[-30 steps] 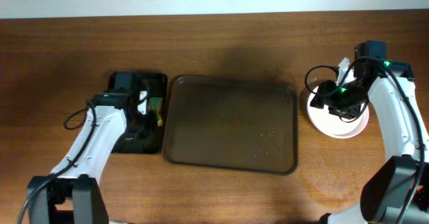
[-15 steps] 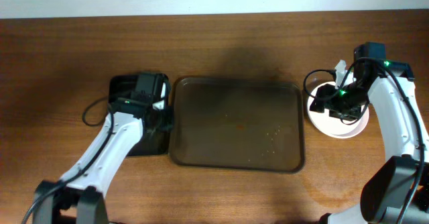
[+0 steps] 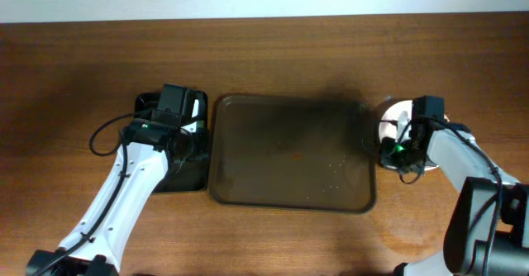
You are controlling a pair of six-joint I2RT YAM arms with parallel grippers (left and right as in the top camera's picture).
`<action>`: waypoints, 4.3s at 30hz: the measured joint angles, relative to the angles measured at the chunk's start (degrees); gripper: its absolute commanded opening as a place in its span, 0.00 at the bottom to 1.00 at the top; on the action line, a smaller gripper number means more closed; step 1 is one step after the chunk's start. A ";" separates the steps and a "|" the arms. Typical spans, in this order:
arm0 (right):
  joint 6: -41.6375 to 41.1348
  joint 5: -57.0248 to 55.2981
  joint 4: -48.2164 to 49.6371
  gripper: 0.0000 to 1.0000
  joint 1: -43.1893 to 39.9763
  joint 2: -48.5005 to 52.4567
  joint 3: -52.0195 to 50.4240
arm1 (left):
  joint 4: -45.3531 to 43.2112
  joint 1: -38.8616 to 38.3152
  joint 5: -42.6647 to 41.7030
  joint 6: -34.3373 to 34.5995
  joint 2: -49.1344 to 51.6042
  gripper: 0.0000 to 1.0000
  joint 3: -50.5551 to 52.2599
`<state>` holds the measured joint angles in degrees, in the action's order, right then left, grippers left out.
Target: Clean dirty plates on tray and stack at the side
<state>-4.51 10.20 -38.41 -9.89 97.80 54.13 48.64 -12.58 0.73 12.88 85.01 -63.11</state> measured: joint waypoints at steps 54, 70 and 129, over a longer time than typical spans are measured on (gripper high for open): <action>3.23 -10.97 46.64 0.98 13.68 -97.07 -52.52 | -2.58 5.60 -1.38 -2.78 -50.31 1.00 20.83; 10.99 -4.87 34.62 0.98 12.00 -97.18 -53.53 | -2.60 5.60 -1.38 -2.78 -50.31 1.00 20.83; 11.19 -4.48 34.73 0.98 12.00 -97.22 -53.53 | -43.89 11.91 0.15 -3.67 -84.39 1.00 62.27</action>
<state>6.68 5.72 -3.68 2.11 0.58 0.60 4.75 -0.67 0.89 9.21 0.62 -0.84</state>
